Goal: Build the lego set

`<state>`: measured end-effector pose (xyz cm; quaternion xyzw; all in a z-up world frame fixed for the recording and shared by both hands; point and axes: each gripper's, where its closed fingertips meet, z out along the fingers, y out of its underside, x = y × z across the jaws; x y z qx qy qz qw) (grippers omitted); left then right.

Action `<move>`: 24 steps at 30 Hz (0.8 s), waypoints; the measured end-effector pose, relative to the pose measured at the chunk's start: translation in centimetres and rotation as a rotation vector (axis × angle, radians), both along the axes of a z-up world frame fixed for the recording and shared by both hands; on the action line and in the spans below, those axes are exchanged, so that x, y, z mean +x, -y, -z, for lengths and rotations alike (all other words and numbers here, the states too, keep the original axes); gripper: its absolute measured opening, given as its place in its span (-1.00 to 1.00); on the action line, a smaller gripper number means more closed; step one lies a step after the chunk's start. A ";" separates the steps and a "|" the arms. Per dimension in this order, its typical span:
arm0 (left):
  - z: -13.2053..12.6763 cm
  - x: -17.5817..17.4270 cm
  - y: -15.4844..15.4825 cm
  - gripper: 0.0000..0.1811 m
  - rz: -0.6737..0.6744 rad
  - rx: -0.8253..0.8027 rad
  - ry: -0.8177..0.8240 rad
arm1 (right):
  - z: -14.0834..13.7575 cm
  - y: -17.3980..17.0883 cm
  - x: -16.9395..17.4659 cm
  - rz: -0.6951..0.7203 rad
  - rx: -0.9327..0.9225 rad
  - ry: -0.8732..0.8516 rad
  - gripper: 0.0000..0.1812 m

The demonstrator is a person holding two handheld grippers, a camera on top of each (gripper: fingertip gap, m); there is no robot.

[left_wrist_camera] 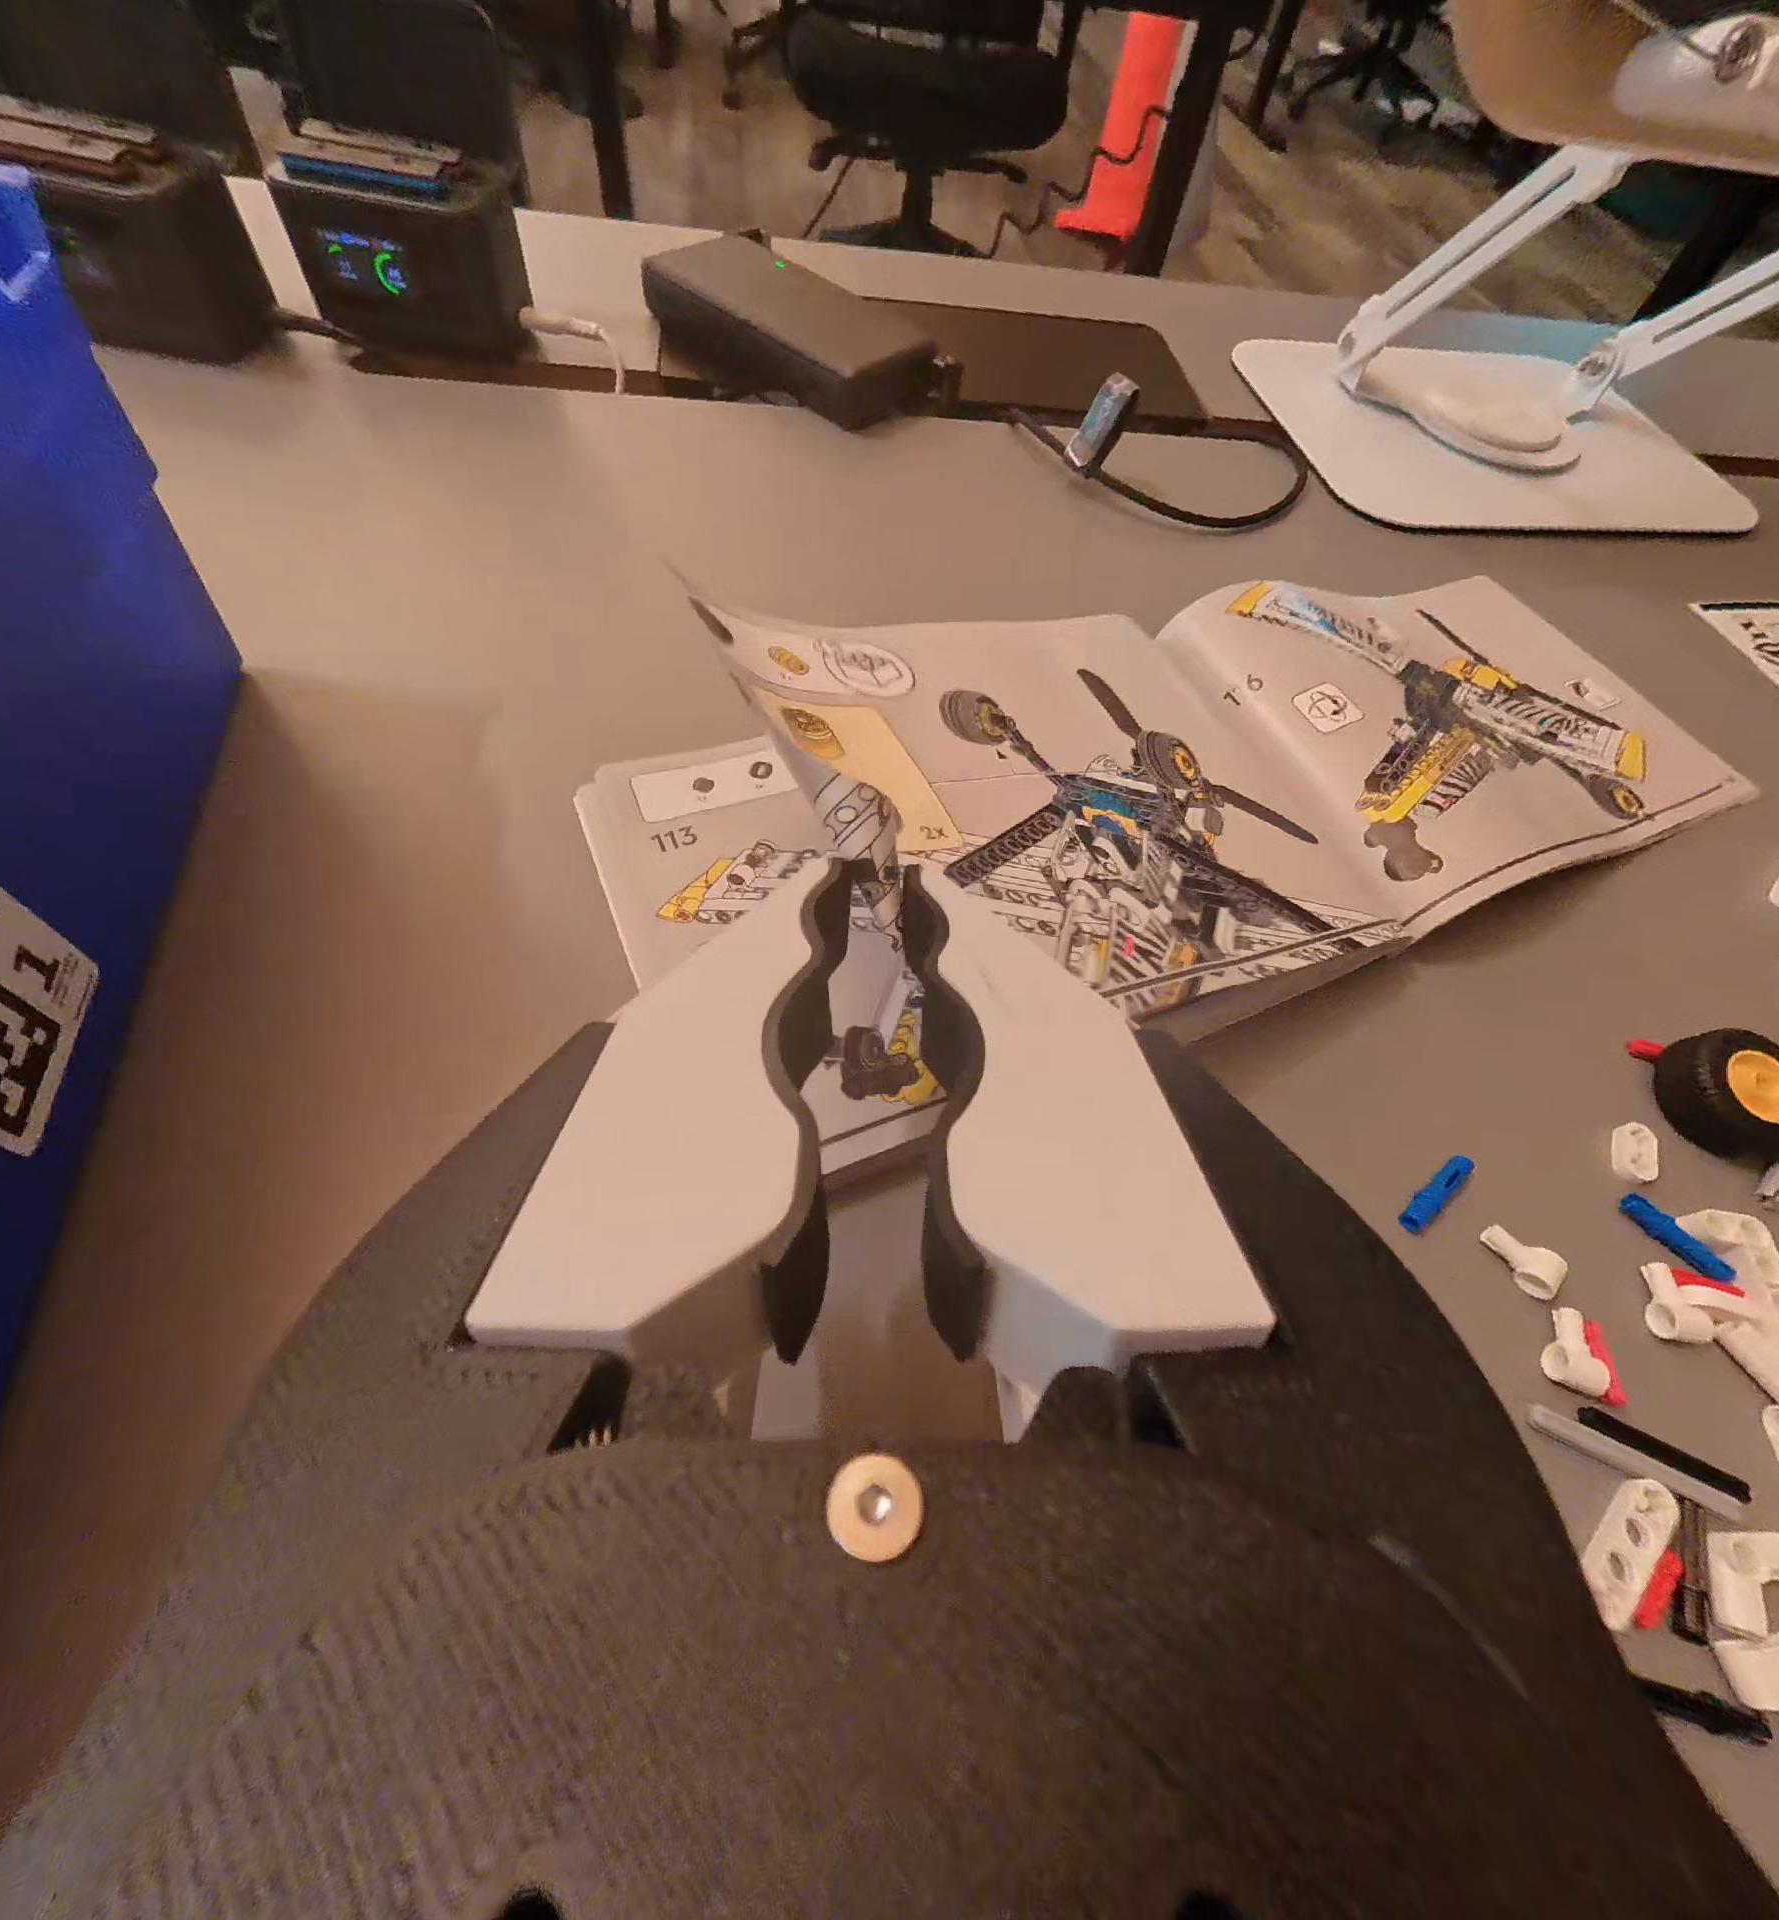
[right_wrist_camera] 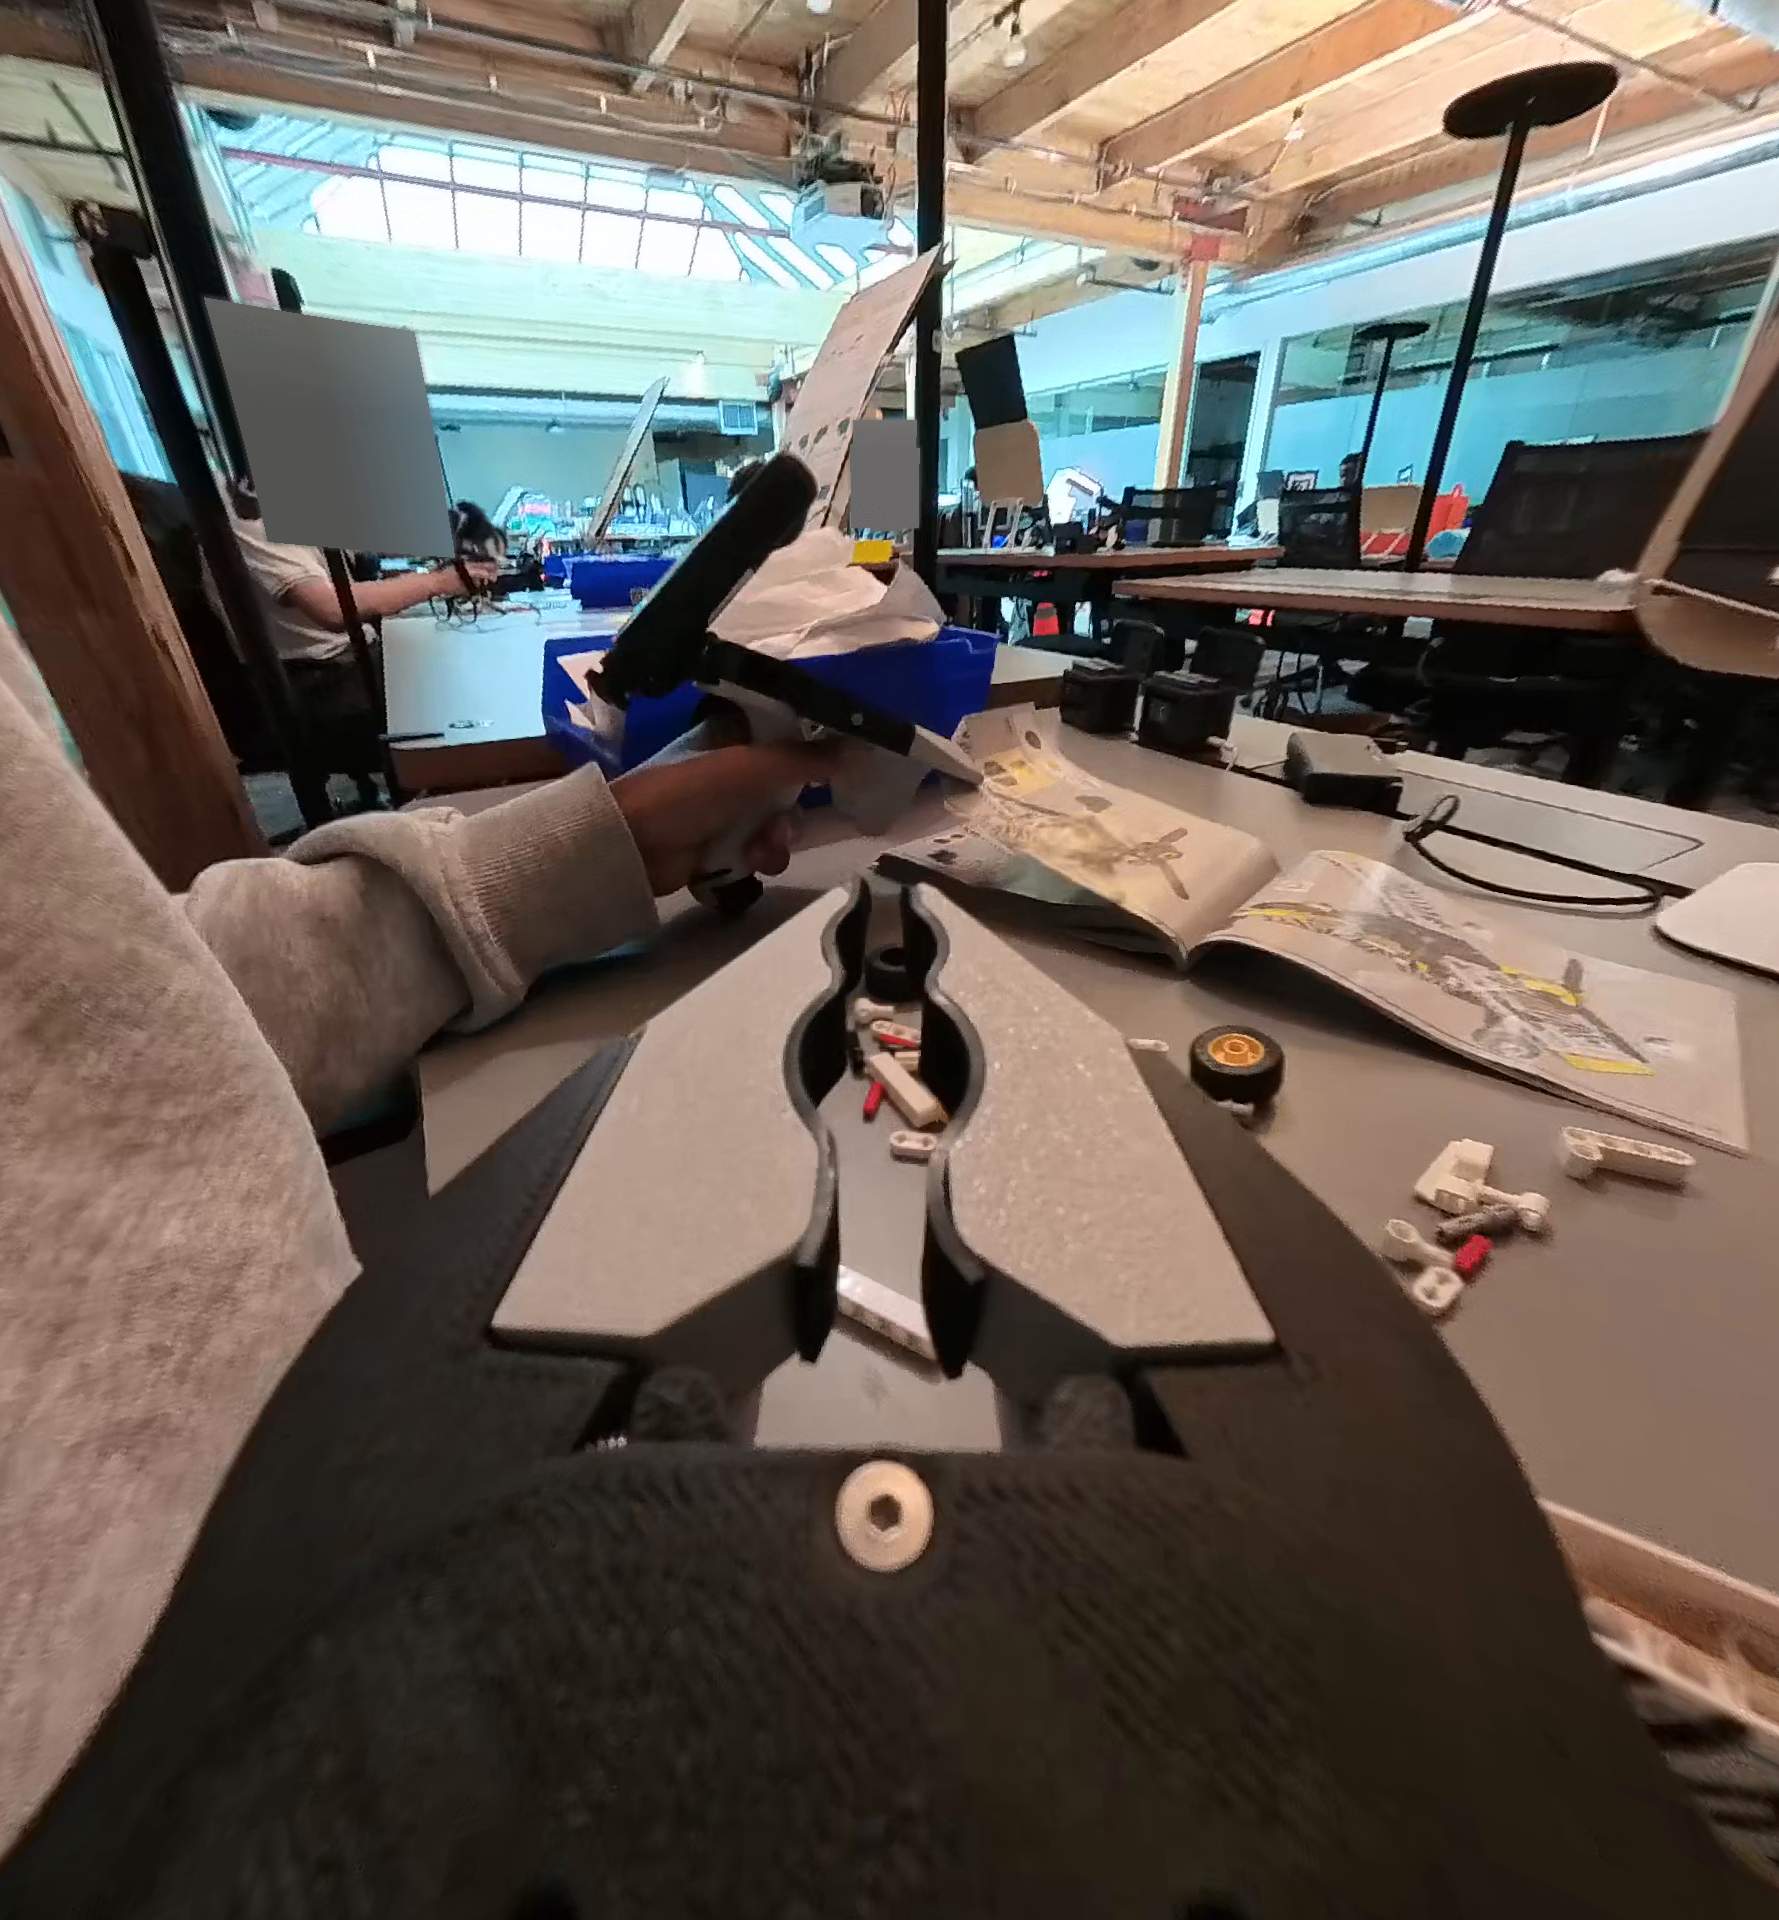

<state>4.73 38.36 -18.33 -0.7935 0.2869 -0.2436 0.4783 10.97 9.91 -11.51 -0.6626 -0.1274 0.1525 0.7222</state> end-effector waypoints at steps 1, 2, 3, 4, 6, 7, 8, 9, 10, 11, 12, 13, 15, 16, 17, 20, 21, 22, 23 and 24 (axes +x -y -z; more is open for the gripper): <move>-0.2 -0.2 -0.3 -0.84 -0.015 0.015 0.004 | 0.1 -0.3 -0.3 -0.001 -0.009 0.010 -0.94; -0.3 -0.4 -0.4 -0.80 -0.029 0.023 0.015 | 0.3 -0.5 -0.5 -0.002 -0.014 0.022 -0.94; -0.4 -0.5 -0.6 -0.78 -0.039 0.023 0.029 | 0.4 -0.6 -0.8 -0.002 -0.016 0.037 -0.94; -0.5 -0.7 -0.7 -0.75 -0.047 0.018 0.044 | 0.5 -0.6 -0.9 0.002 -0.017 0.054 -0.94; -0.9 -1.1 -1.0 -0.73 -0.064 0.017 0.080 | 0.5 -0.6 -1.1 0.004 -0.014 0.074 -0.95; -1.3 -1.4 -1.1 -0.73 -0.073 0.021 0.108 | 0.5 -0.5 -1.1 0.004 -0.011 0.073 -0.95; -1.8 -1.6 -1.3 -0.73 -0.087 0.027 0.141 | 0.4 -0.5 -1.0 0.004 -0.008 0.066 -0.95; -2.3 -1.9 -1.3 -0.72 -0.093 0.040 0.173 | 0.3 -0.5 -1.0 0.003 -0.005 0.057 -0.95; -2.8 -2.1 -1.3 -0.72 -0.101 0.056 0.201 | 0.3 -0.4 -0.9 0.002 -0.003 0.048 -0.95; -3.3 -2.4 -1.4 -0.72 -0.115 0.073 0.219 | 0.2 -0.4 -0.8 0.000 0.000 0.041 -0.95; -3.6 -2.6 -1.5 -0.72 -0.126 0.091 0.228 | 0.1 -0.3 -0.8 -0.003 0.005 0.035 -0.95; -3.8 -2.7 -1.5 -0.72 -0.131 0.106 0.230 | 0.1 -0.2 -0.8 -0.006 0.008 0.034 -0.95; -3.6 -2.3 -1.2 -0.72 -0.112 0.110 0.221 | 0.0 -0.1 -0.9 -0.009 0.014 0.039 -0.95; -3.4 -2.0 -1.1 -0.72 -0.100 0.099 0.211 | 0.0 -0.1 -1.0 -0.011 0.016 0.045 -0.95; -3.2 -1.7 -0.9 -0.72 -0.086 0.090 0.206 | 0.1 0.0 -1.1 -0.013 0.018 0.052 -0.95; -2.8 -0.9 -0.4 -0.72 -0.046 0.088 0.185 | 0.1 0.1 -1.4 -0.016 0.023 0.068 -0.95; -2.8 -0.8 -0.3 -0.73 -0.037 0.095 0.174 | 0.1 0.1 -1.4 -0.017 0.023 0.071 -0.95; -2.8 -0.6 -0.1 -0.73 -0.029 0.101 0.166 | 0.1 0.1 -1.4 -0.017 0.023 0.070 -0.95; -2.7 -0.5 0.0 -0.74 -0.022 0.103 0.162 | 0.1 0.1 -1.4 -0.018 0.023 0.069 -0.95; -2.7 -0.4 0.1 -0.74 -0.014 0.102 0.161 | 0.1 0.1 -1.4 -0.019 0.023 0.068 -0.95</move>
